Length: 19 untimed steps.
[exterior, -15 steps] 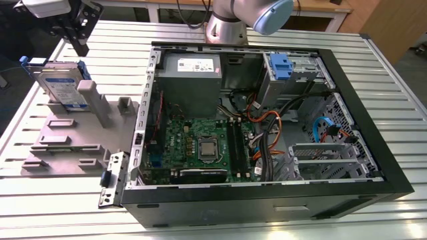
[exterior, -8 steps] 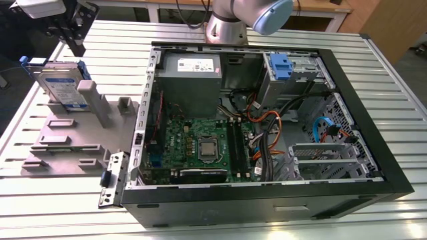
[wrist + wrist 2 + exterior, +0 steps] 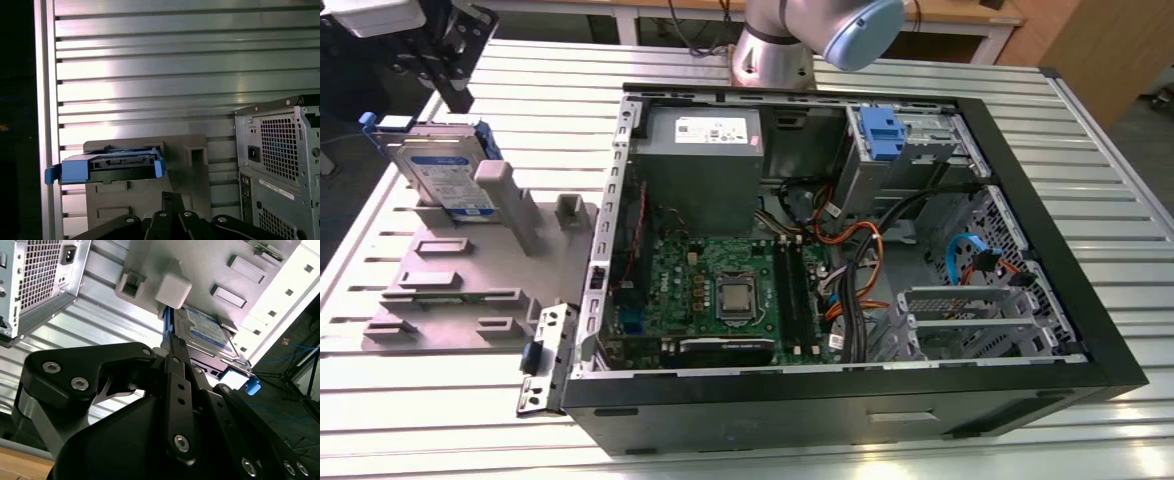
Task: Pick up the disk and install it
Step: 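Reach for the disk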
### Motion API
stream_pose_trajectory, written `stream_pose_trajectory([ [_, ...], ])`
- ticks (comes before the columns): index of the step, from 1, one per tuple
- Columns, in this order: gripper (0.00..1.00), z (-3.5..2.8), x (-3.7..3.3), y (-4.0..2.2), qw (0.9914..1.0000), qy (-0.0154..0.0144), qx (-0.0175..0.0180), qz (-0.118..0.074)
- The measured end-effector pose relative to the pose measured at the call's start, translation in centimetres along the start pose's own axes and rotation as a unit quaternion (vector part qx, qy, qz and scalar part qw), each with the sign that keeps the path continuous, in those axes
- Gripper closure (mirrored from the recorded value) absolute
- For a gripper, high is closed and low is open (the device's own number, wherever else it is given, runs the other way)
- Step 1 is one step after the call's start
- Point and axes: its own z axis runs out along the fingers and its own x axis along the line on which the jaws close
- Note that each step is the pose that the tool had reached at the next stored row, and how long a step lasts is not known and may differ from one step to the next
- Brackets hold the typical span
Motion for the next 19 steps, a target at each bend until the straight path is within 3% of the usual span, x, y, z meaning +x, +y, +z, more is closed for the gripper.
stream_pose_trajectory([
  [19,0.89,0.96,3.85,0.60,1.00000,-0.0001,0.0008,0.000],
])
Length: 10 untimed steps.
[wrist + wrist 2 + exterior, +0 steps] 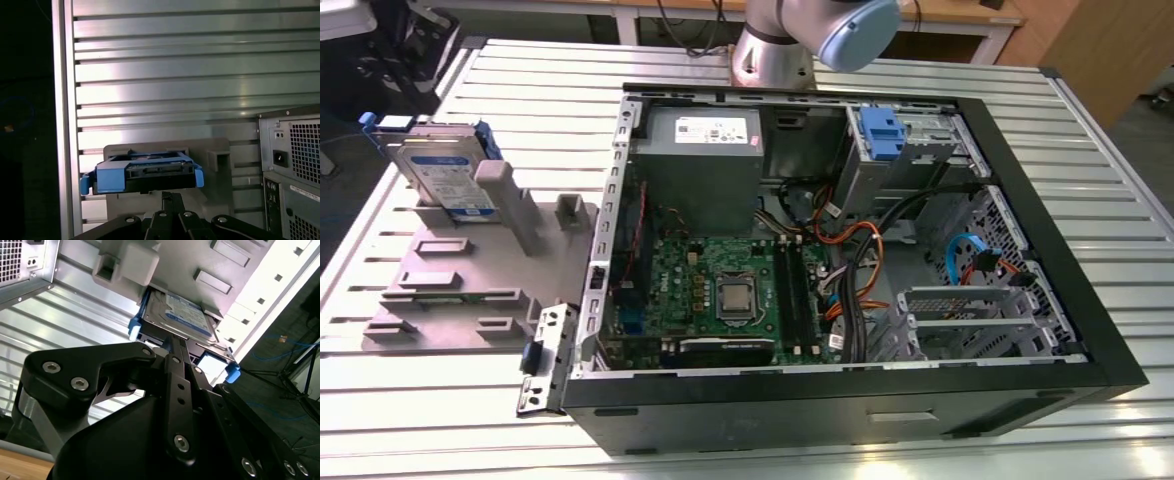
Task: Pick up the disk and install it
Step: 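Reach for the disk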
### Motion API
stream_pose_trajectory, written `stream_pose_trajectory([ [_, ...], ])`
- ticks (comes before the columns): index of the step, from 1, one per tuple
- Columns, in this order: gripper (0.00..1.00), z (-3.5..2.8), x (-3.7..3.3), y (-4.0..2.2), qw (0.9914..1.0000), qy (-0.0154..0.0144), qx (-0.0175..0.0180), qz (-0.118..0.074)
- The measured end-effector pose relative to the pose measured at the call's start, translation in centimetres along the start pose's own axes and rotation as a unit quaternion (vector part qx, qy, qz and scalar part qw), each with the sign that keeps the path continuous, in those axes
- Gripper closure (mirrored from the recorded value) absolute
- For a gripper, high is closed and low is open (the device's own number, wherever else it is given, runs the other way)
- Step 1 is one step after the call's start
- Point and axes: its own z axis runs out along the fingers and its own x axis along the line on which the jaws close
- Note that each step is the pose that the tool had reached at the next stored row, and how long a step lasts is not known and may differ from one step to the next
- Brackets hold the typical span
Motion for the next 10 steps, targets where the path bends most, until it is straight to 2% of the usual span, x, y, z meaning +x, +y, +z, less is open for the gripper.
stream_pose_trajectory([
  [3,0.89,0.11,0.35,0.06,1.00000,-0.0001,-0.0001,0.000],
  [10,0.89,0.11,0.36,0.06,1.00000,0.0001,0.0013,0.000],
])
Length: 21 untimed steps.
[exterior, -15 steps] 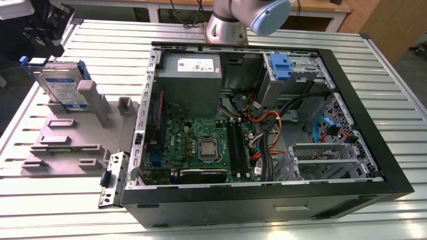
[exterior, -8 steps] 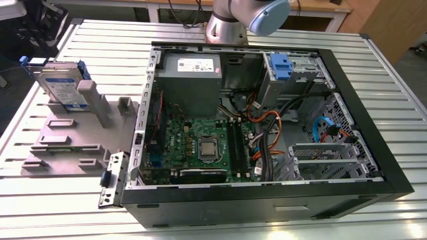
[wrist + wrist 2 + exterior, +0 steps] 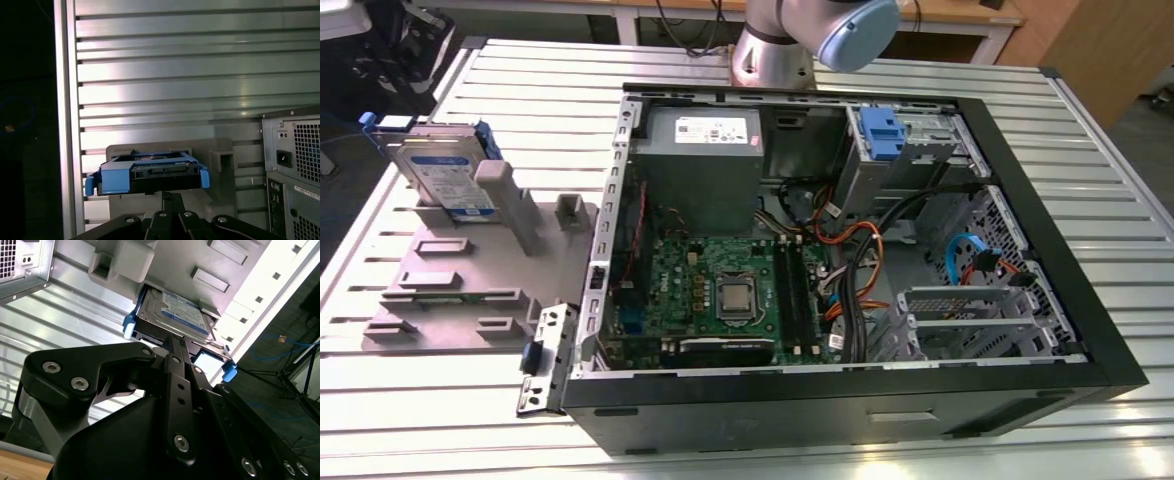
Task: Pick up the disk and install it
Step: 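Reach for the disk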
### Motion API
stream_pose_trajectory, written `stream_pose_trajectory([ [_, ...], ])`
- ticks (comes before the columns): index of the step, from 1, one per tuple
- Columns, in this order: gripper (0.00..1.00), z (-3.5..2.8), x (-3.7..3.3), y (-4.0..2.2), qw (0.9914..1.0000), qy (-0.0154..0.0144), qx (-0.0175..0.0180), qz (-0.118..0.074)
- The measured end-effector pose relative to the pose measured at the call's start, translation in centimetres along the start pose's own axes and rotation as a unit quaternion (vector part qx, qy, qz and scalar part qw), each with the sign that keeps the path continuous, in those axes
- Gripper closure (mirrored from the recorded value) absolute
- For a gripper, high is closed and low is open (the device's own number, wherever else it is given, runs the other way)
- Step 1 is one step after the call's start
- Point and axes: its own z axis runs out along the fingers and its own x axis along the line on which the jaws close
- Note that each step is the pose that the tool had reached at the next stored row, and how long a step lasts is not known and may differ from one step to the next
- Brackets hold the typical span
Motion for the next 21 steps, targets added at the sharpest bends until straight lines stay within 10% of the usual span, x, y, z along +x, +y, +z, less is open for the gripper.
stream_pose_trajectory([
  [9,0.89,0.00,0.00,0.01,1.00000,0.0015,0.0014,0.000],
  [13,0.89,0.03,0.00,0.00,0.99993,0.0120,0.0024,0.000],
  [21,0.89,0.21,0.10,0.01,0.99992,0.0125,0.0025,0.000],
])
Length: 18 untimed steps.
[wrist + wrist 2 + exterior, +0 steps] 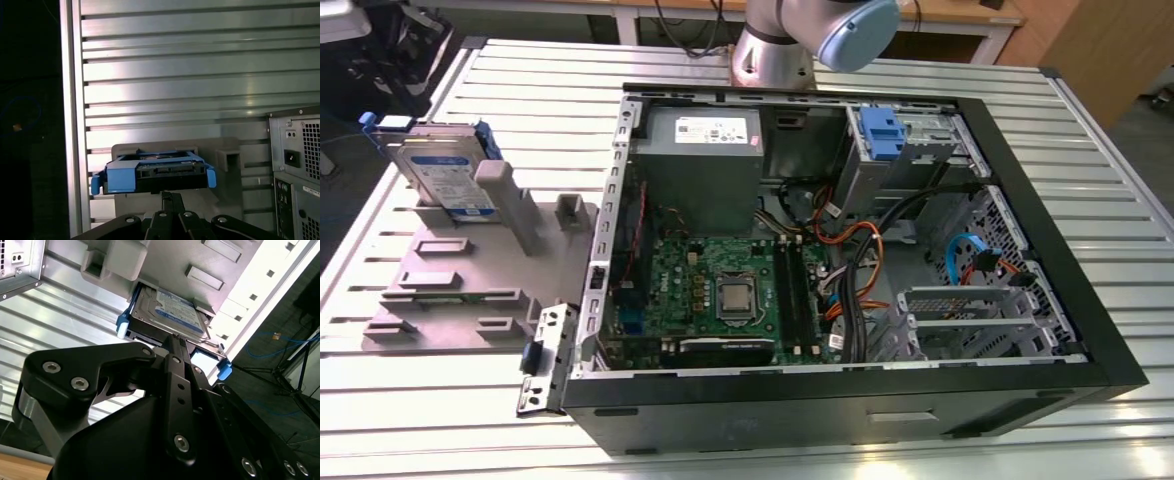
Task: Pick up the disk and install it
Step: 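Reach for the disk, then pick up the disk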
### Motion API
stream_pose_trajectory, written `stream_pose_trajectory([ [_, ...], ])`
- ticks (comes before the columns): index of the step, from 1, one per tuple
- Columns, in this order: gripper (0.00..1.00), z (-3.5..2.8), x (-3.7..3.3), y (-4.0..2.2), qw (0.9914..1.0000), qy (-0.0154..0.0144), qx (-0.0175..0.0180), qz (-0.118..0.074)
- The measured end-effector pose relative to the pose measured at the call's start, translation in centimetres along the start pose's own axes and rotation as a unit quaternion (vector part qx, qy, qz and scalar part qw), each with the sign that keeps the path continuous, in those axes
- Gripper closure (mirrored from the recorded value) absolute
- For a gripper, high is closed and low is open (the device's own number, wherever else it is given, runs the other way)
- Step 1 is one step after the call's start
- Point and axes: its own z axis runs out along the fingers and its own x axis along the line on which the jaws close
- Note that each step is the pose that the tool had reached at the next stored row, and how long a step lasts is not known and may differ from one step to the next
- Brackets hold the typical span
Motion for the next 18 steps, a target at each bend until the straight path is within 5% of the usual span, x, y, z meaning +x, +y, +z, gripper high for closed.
stream_pose_trajectory([
  [10,0.89,1.17,0.56,0.17,1.00000,0.0000,0.0000,0.000],
  [18,0.89,1.29,0.59,0.18,1.00000,0.0000,0.0000,0.000],
])
